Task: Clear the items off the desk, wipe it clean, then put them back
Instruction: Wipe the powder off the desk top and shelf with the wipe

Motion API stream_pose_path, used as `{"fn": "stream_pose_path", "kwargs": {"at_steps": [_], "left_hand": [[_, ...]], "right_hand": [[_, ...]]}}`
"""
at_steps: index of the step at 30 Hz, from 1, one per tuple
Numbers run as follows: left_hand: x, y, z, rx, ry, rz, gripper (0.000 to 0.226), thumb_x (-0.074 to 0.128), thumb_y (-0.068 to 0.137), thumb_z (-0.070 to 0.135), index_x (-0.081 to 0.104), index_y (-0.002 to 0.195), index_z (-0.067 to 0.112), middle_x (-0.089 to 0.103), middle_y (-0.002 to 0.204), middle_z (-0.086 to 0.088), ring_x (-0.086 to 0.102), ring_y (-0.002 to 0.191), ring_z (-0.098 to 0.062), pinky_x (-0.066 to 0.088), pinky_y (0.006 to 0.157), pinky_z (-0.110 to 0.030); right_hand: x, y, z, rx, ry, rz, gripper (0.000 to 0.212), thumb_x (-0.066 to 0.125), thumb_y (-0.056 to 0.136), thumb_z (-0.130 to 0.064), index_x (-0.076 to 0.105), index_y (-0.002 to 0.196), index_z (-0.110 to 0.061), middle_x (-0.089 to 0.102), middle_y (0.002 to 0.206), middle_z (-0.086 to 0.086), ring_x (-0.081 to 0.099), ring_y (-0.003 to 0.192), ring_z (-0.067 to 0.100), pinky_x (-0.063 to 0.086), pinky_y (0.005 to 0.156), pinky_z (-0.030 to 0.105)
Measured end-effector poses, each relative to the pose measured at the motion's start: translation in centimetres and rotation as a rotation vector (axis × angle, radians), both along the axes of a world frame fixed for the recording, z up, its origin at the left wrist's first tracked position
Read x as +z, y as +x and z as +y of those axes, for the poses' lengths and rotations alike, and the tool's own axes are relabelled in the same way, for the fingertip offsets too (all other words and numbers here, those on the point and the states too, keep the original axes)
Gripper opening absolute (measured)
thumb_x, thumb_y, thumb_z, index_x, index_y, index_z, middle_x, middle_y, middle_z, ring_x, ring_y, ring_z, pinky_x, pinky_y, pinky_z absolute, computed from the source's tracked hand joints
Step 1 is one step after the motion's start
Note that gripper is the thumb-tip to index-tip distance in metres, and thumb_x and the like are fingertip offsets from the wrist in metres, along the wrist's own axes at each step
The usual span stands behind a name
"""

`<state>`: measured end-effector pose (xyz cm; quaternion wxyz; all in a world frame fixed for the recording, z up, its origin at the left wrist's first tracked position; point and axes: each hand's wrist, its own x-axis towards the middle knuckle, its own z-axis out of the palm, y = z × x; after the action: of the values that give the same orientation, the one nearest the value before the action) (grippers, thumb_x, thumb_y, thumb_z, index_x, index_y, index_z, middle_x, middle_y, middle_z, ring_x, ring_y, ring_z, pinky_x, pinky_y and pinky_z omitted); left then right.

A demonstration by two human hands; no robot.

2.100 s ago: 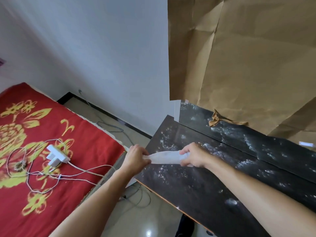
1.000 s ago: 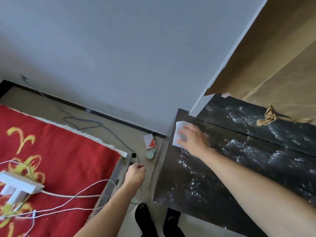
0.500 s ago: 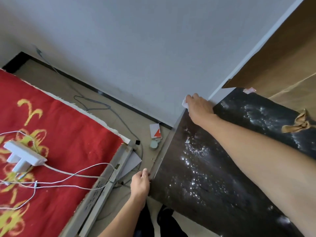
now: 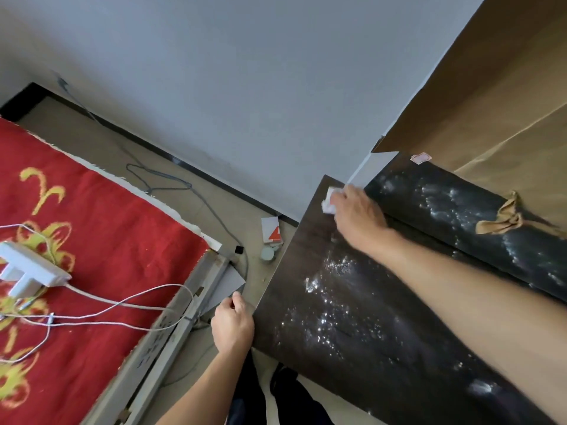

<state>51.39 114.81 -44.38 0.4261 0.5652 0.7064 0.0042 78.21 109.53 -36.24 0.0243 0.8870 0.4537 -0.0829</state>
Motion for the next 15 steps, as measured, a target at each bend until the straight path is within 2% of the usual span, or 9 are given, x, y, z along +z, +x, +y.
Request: {"fn": "stream_pose_path", "kwargs": {"at_steps": [3,5,7,9,12,13,15], "left_hand": [[0.2,0.1,0.1,0.005,0.028,0.003,0.039,0.038,0.092,0.031,0.049,0.063,0.006,0.06,0.073,-0.014,0.055,0.076,-0.034,0.04,0.068,-0.038],[0.4,0.3,0.1,0.001,0.038,0.0,0.04,0.038,0.091,0.029,0.047,0.063,0.002,0.056,0.064,-0.012,0.053,0.069,-0.032,0.039,0.063,-0.037],[0.4,0.3,0.0,-0.013,0.042,0.003,0.041,0.039,0.091,0.029,0.05,0.065,-0.001,0.057,0.063,-0.012,0.054,0.067,-0.031,0.039,0.061,-0.036],[0.6,0.3,0.0,-0.029,0.04,0.005,0.041,0.039,0.092,0.029,0.054,0.069,-0.001,0.059,0.064,-0.012,0.055,0.068,-0.03,0.038,0.061,-0.035],[0.9,0.4,0.0,-0.02,0.046,0.007,0.04,0.04,0.092,0.03,0.058,0.069,0.001,0.059,0.064,-0.012,0.055,0.067,-0.028,0.04,0.061,-0.034],[1.0,0.4,0.0,-0.015,0.045,0.005,0.04,0.041,0.092,0.03,0.058,0.069,0.002,0.06,0.064,-0.011,0.055,0.067,-0.028,0.04,0.062,-0.034],[1.0,0.3,0.0,0.0,0.039,0.006,0.04,0.042,0.092,0.031,0.058,0.068,0.003,0.059,0.064,-0.01,0.055,0.066,-0.026,0.039,0.06,-0.033]], "right_hand": [[-0.9,1.6,0.9,0.04,-0.109,-0.047,0.038,0.056,0.085,-0.001,0.043,0.12,-0.006,0.043,0.12,0.018,0.047,0.109,0.032,0.048,0.076,0.034],[-1.7,1.0,0.1,-0.04,-0.051,0.0,0.033,0.054,0.084,0.0,0.045,0.116,-0.006,0.044,0.117,0.018,0.046,0.107,0.032,0.046,0.076,0.037],[-1.9,-1.2,-2.3,-0.109,0.04,0.103,0.02,0.055,0.082,-0.002,0.053,0.102,-0.005,0.05,0.105,0.017,0.051,0.094,0.035,0.046,0.07,0.042],[-1.3,-4.9,-5.3,-0.019,0.063,0.249,0.011,0.057,0.079,-0.004,0.057,0.089,-0.007,0.051,0.094,0.013,0.053,0.083,0.034,0.045,0.063,0.04],[0.0,-7.9,-7.3,0.102,0.011,0.497,0.008,0.053,0.085,-0.012,0.059,0.089,-0.014,0.051,0.095,0.001,0.056,0.086,0.024,0.039,0.065,0.03],[0.3,-7.1,-6.3,0.072,0.046,0.502,0.008,0.053,0.087,-0.015,0.061,0.09,-0.015,0.052,0.095,0.001,0.056,0.086,0.023,0.037,0.066,0.028],[0.0,-4.1,-2.9,0.004,0.171,0.393,0.01,0.055,0.088,-0.017,0.063,0.093,-0.013,0.055,0.097,0.006,0.056,0.084,0.026,0.04,0.067,0.03]]}}
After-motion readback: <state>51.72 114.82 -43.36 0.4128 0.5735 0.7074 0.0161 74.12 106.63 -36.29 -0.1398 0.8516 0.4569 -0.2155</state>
